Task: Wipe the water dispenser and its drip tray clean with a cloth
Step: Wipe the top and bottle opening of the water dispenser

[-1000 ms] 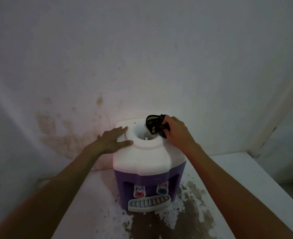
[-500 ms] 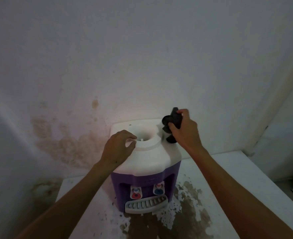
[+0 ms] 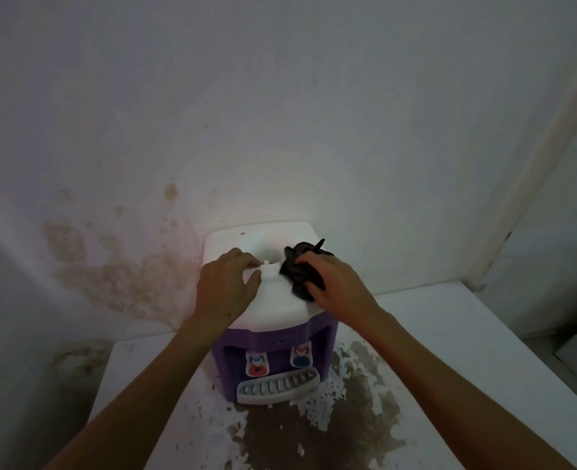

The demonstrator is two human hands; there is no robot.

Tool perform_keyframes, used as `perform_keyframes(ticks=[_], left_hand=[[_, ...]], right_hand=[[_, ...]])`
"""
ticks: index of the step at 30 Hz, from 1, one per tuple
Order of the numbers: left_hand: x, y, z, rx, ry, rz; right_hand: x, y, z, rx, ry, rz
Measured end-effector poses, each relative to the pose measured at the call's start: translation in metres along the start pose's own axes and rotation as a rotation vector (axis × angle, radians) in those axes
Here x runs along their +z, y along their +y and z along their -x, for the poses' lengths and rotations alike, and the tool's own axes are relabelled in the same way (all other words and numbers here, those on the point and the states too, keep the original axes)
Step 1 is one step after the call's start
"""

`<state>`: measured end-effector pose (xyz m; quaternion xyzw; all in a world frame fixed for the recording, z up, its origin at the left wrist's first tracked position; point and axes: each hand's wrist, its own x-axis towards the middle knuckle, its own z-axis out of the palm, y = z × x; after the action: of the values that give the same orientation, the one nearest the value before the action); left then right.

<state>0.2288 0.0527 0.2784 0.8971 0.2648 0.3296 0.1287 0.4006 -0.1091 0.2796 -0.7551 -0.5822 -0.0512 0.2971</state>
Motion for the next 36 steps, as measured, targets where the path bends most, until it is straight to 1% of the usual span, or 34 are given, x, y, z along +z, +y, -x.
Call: perform_keyframes(ticks=[3,7,9,10,12,14,16,17,18,19,22,26,28,30,33,36], left_hand=[[-0.001,0.009,0.004,0.002,0.001,-0.044],[0.000,0.016,0.009,-0.035,-0.052,-0.097],[0.002,0.020,0.013,-0.057,-0.060,-0.099],[0.003,0.023,0.013,-0.062,-0.053,-0.077],[0.008,0.032,0.017,-0.060,-0.046,-0.015],[0.015,0.039,0.018,-0.039,-0.059,0.019],[0.025,0.049,0.019,-0.039,-0.065,0.014],[0.027,0.050,0.021,-0.050,-0.062,0.006],[0.030,0.051,0.021,-0.063,-0.053,-0.006],[0.033,0.050,0.022,-0.072,-0.046,-0.021],[0.034,0.050,0.025,-0.105,-0.055,-0.075],[0.032,0.062,0.023,-0.161,-0.095,-0.125],[0.031,0.068,0.022,-0.185,-0.111,-0.158],[0.030,0.073,0.021,-0.211,-0.128,-0.187],[0.031,0.081,0.019,-0.237,-0.143,-0.224],[0.035,0.086,0.015,-0.257,-0.156,-0.268]], right_hand=[[-0.005,0.028,-0.001,0.150,0.066,-0.031],[-0.015,0.060,-0.001,0.413,0.127,-0.206],[-0.021,0.064,0.002,0.460,0.197,-0.229],[-0.024,0.060,0.003,0.445,0.234,-0.242],[-0.027,0.045,0.005,0.326,0.256,-0.266],[-0.019,0.027,0.007,0.154,0.176,-0.253],[-0.007,0.020,0.015,-0.016,0.054,-0.179],[0.001,0.020,0.018,-0.085,0.024,-0.135],[0.005,0.027,0.020,-0.123,0.020,-0.121],[0.006,0.033,0.022,-0.120,0.026,-0.139],[-0.001,0.049,0.021,-0.028,0.042,-0.219],[-0.011,0.059,0.011,0.055,0.015,-0.235],[-0.017,0.065,0.004,0.135,-0.008,-0.230],[-0.025,0.070,-0.002,0.229,0.006,-0.244],[-0.046,0.081,0.002,0.458,0.075,-0.467],[-0.059,0.095,0.010,0.678,0.077,-0.688]])
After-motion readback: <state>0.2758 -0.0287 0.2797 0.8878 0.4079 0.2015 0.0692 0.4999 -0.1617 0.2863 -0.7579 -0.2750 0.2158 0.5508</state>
